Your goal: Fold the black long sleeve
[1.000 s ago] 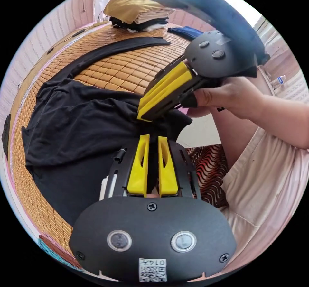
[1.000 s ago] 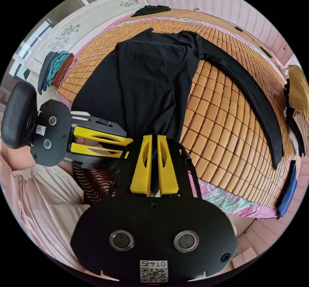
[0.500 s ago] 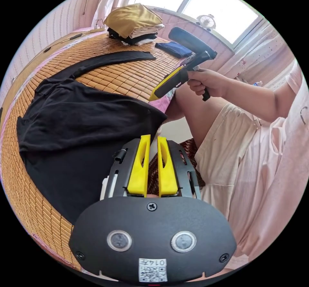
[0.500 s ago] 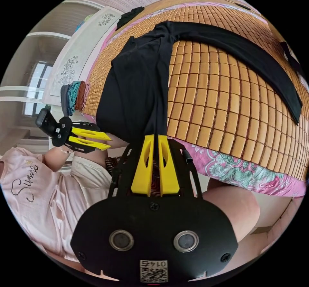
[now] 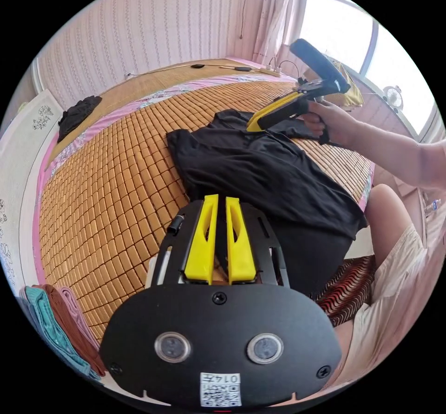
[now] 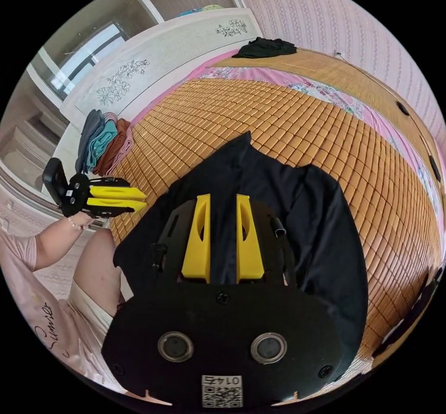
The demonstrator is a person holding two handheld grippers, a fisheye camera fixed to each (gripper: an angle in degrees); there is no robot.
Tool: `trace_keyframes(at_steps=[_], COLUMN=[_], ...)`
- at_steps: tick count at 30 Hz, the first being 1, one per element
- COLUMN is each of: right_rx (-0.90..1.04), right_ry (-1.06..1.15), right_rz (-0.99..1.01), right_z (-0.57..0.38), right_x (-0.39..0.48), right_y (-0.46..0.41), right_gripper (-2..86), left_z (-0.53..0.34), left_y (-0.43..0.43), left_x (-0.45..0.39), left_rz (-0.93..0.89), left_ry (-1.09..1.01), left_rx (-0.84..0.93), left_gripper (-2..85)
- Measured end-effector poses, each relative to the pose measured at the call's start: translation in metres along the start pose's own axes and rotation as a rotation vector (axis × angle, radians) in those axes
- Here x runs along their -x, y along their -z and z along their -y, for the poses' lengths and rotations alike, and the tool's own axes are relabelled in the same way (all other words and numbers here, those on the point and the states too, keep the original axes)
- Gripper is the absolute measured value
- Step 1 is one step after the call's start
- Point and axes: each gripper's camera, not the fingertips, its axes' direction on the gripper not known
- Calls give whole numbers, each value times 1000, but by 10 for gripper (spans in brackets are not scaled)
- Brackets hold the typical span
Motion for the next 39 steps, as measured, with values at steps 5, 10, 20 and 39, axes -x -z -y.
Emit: trace_keyframes(at_steps=[5, 10, 20, 39], right_rx=[68, 8, 86, 240], right_ry=[-86, 49, 112, -30], right_rz=[100, 114, 44, -202], right_z=[57, 88, 130, -261], right_x=[-32, -9, 21, 115], right_y=[-54, -41, -83, 46], right_gripper=[95, 9, 5, 8], left_z=[14, 2, -39, -85], left_y=[-49, -74, -74, -68], left_x=[42, 77, 151, -80], left_rz=[16, -58, -69, -381], left_ry=[-17, 24, 158, 9], left_rx=[51, 38, 1, 30], left_gripper=[74, 6, -7, 62])
